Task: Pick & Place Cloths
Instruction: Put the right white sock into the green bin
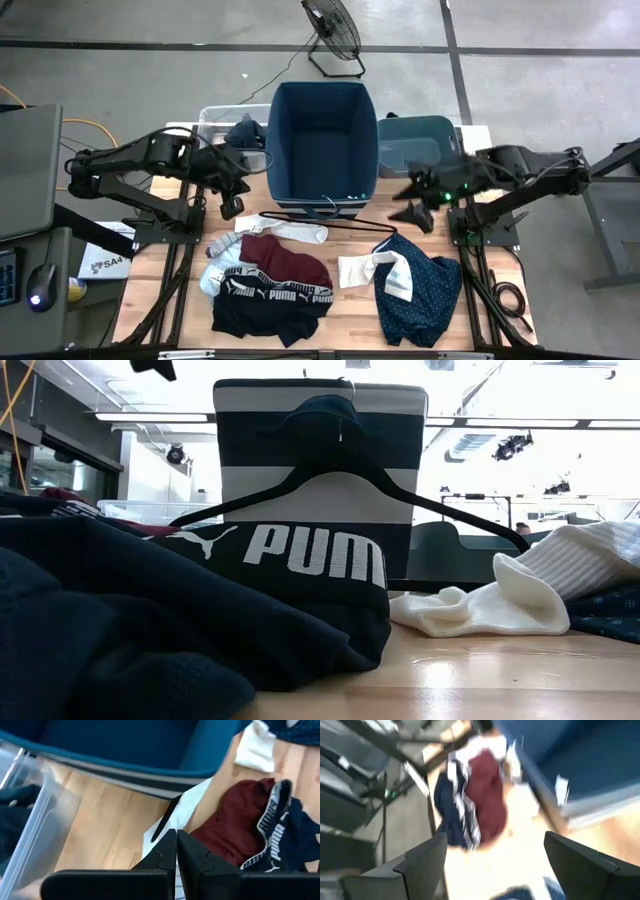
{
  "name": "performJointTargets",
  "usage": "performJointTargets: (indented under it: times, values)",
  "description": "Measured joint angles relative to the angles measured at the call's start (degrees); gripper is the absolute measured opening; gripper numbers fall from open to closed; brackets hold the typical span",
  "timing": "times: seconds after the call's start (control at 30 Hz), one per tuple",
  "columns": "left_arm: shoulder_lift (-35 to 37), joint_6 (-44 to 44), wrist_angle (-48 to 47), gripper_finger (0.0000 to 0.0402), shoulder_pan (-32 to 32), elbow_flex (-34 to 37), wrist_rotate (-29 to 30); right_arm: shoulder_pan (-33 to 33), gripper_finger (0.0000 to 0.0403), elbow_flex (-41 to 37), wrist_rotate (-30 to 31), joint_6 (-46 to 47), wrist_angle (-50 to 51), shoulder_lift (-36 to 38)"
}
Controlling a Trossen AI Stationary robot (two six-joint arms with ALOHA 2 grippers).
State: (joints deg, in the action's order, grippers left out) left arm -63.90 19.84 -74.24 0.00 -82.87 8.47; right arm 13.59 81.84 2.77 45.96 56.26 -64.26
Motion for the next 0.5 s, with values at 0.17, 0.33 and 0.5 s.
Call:
performJointTargets:
  times: [0.17, 0.33, 0.5]
  values:
    - [0.00, 0.06, 2.50, 0.0005, -2.56, 0.00, 0.70, 8.37, 0.0325, 0.00, 3.84, 11.13, 7.99, -1.81]
    - [-0.02, -0.31, 4.45, 0.0005, -2.74, 0.00, 0.87, 15.81, 0.0325, -0.98, 7.03, 18.58, 15.06, -6.11]
    - [-0.02, -0.47, 4.24, 0.0005, -2.68, 0.00, 1.16, 20.13, 0.0325, -5.98, 8.23, 26.39, 15.38, -10.46]
